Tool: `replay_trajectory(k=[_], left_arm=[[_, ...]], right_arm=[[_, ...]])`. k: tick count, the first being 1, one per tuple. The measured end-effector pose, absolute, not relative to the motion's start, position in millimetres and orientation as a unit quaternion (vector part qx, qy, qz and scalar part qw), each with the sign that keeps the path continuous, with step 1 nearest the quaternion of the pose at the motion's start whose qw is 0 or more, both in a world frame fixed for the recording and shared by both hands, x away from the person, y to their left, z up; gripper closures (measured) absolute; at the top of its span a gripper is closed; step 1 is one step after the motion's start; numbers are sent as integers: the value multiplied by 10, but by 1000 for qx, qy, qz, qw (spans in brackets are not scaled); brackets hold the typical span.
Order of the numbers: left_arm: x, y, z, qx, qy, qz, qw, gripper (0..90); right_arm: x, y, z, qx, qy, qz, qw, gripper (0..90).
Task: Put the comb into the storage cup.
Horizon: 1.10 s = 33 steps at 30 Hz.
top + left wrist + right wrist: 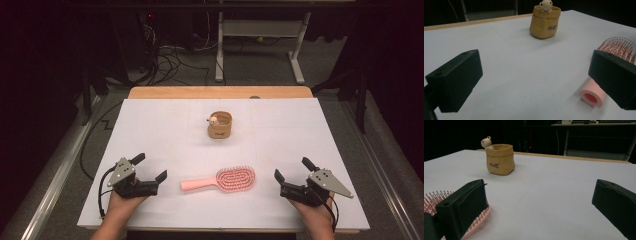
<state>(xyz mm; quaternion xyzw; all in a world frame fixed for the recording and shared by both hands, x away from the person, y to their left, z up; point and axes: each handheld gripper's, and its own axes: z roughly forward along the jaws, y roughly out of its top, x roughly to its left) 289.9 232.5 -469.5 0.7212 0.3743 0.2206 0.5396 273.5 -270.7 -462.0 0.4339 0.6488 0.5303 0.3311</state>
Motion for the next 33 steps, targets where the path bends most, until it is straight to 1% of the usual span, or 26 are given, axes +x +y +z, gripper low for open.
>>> replay_trajectory(k=[8, 14, 20, 21, 22, 29, 32, 33], left_arm=[[2889, 2283, -4689, 724, 373, 224, 536, 0], [2899, 2291, -4691, 725, 377, 217, 534, 8], [2901, 2318, -4668, 718, 384, 209, 541, 100], [2900, 2319, -4666, 718, 384, 207, 543, 100], [2897, 2314, -4665, 718, 384, 206, 543, 150], [2883, 2307, -4647, 715, 388, 208, 543, 194], [2883, 2319, -4640, 714, 394, 203, 543, 267], [2883, 2322, -4637, 714, 394, 202, 542, 267]], right_arm=[[2720, -2745, -4627, 435, 648, 532, 329, 2], [2724, -2739, -4623, 436, 649, 529, 330, 2], [2729, -2732, -4635, 436, 654, 524, 328, 2], [2730, -2734, -4638, 436, 654, 524, 328, 2], [2732, -2742, -4645, 439, 654, 523, 327, 2], [2741, -2750, -4648, 440, 653, 524, 324, 2], [2753, -2751, -4656, 443, 654, 523, 321, 2], [2753, -2751, -4656, 443, 654, 523, 321, 2]])
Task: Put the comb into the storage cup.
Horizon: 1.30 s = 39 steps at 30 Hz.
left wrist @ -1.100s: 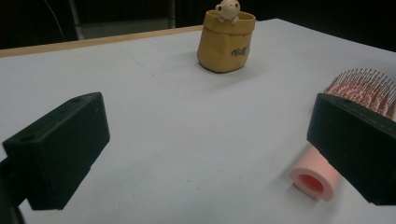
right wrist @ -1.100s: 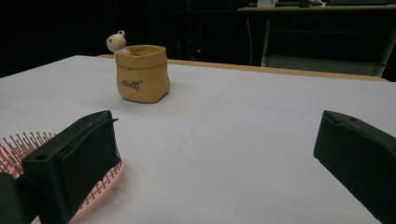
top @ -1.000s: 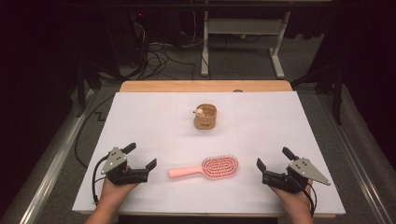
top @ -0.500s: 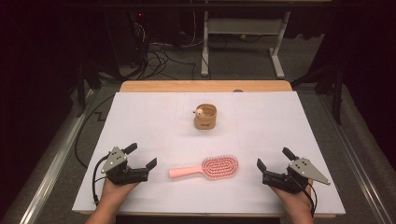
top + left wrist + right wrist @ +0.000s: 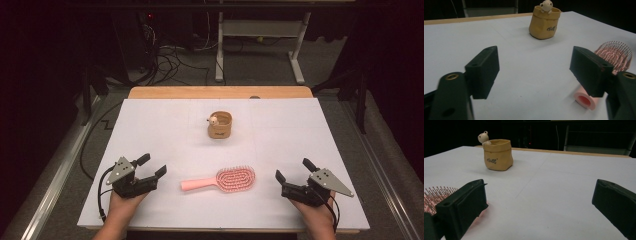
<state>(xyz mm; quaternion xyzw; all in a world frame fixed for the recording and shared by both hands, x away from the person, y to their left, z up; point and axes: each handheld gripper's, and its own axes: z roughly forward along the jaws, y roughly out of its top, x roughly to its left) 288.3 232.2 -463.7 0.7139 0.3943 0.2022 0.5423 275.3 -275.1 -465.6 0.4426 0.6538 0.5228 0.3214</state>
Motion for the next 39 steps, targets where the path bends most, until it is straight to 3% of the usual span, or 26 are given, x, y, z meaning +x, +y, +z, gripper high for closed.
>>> replay_trajectory(k=[2, 8, 14, 22, 39], left_arm=[[2881, 2323, -4630, 715, 394, 203, 541, 329], [2883, 2308, -4629, 722, 393, 195, 535, 403], [2876, 2273, -4641, 738, 374, 184, 530, 611], [2914, 2053, -4684, 781, 375, 173, 469, 885], [2937, 1735, -4793, 834, 356, 140, 398, 900]], right_arm=[[2751, -2752, -4653, 441, 654, 523, 322, 2], [2742, -2765, -4639, 442, 651, 525, 325, 2], [2745, -2771, -4633, 442, 651, 524, 327, 2], [2749, -2768, -4631, 441, 651, 524, 327, 2], [2753, -2739, -4633, 436, 657, 522, 325, 2]])
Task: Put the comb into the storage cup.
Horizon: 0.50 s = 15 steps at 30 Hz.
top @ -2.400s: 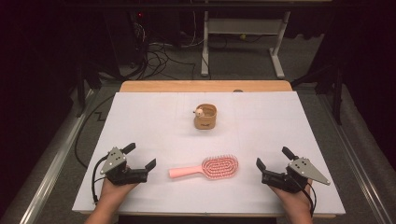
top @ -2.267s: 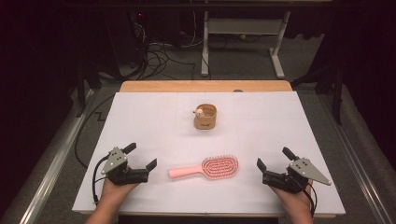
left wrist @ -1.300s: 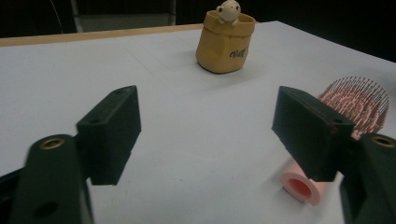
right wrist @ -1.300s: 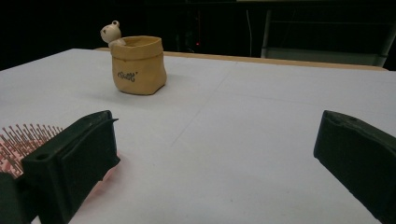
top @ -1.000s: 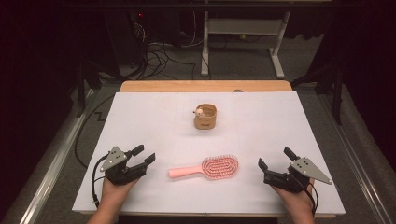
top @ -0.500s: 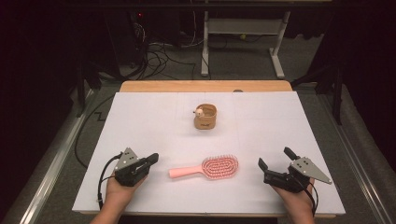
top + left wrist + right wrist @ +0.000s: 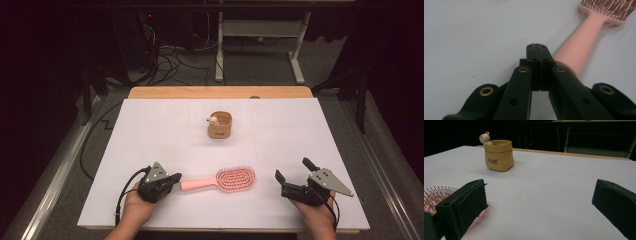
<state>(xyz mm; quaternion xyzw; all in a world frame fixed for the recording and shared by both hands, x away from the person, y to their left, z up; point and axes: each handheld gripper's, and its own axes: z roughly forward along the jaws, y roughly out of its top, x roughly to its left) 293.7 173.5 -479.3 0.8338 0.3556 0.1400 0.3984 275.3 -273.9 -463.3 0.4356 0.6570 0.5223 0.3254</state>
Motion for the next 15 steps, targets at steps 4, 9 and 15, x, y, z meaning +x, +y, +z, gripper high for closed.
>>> replay_trajectory(k=[4, 9, 15], left_arm=[[2934, 1713, -4796, 836, 355, 140, 395, 900], [2936, 1680, -4801, 844, 348, 142, 384, 900], [2940, 1675, -4803, 845, 348, 140, 382, 900]], right_arm=[[2747, -2738, -4628, 435, 656, 524, 325, 2], [2749, -2739, -4629, 436, 657, 524, 323, 2], [2752, -2740, -4634, 437, 657, 523, 322, 2]])
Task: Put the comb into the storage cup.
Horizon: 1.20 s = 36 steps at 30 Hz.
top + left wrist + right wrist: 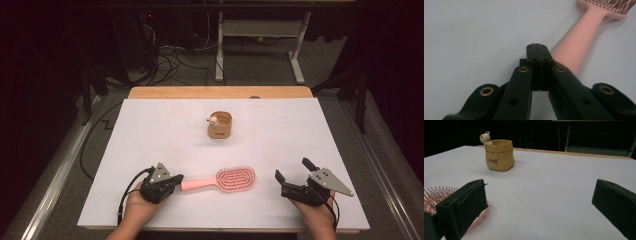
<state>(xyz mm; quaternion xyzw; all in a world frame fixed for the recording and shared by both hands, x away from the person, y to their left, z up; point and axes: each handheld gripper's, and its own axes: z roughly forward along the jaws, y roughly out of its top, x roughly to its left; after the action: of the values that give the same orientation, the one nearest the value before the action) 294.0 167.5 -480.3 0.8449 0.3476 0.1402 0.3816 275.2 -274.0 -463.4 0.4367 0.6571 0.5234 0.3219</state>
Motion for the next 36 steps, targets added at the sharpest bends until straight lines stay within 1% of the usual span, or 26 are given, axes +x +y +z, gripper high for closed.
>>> replay_trajectory(k=[13, 18, 22, 25, 27, 36], left_arm=[[2904, 1654, -4796, 855, 331, 128, 377, 900], [2873, 1616, -4809, 868, 316, 124, 362, 900], [2839, 1566, -4806, 874, 305, 121, 359, 900], [2806, 1530, -4799, 879, 294, 117, 357, 900], [2790, 1511, -4796, 881, 289, 115, 357, 900], [2697, 1384, -4784, 891, 264, 102, 356, 900]], right_arm=[[2755, -2737, -4634, 435, 659, 523, 320, 2], [2750, -2728, -4632, 431, 661, 524, 320, 9], [2745, -2722, -4626, 430, 662, 526, 316, 27], [2738, -2726, -4617, 431, 663, 526, 313, 66], [2737, -2725, -4616, 431, 663, 526, 311, 77], [2738, -2722, -4621, 432, 665, 526, 308, 86]])
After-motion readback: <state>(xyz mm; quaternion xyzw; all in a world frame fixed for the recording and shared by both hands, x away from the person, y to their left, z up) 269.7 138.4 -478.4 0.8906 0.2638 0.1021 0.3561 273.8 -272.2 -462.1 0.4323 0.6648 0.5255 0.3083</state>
